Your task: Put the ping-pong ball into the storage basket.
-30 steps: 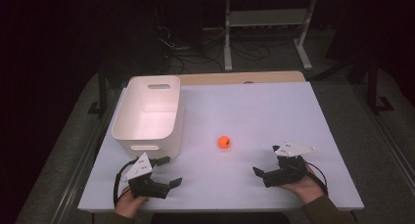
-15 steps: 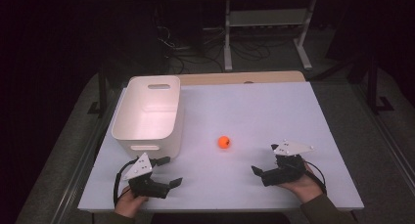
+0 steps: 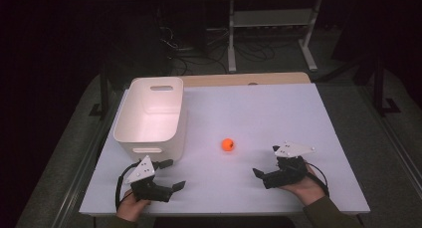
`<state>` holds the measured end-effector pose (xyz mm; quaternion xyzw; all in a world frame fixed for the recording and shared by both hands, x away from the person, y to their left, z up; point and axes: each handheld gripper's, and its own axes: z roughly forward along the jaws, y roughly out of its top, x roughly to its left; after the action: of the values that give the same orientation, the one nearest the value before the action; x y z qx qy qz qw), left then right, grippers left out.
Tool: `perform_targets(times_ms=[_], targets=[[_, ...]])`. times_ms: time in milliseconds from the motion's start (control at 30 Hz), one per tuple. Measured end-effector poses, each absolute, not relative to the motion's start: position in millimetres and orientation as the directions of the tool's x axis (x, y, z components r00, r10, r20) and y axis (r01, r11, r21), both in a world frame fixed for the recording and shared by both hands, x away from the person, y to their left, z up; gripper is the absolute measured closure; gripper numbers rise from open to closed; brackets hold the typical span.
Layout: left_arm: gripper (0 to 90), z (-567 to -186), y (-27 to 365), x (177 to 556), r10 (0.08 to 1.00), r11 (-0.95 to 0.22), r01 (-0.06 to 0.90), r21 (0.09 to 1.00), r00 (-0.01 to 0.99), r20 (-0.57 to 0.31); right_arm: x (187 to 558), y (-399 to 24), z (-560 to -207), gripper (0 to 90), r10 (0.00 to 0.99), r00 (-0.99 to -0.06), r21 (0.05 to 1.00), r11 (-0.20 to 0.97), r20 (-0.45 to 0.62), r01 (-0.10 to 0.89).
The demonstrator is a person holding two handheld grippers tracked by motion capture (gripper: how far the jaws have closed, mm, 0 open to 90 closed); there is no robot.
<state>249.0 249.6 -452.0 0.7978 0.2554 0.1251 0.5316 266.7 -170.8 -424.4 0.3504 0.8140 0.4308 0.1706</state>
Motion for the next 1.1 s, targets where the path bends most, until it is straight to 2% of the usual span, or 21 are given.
perform_targets(times_ms=[1100], targets=[[14.1, -452.0, 249.3, 249.1, 0.54, -0.309, 0.273, 0.911, 0.839, -0.068, 276.8, -155.6, -427.9, 0.0, 0.703, -0.71, 0.807, 0.396, 0.041, 0.438]])
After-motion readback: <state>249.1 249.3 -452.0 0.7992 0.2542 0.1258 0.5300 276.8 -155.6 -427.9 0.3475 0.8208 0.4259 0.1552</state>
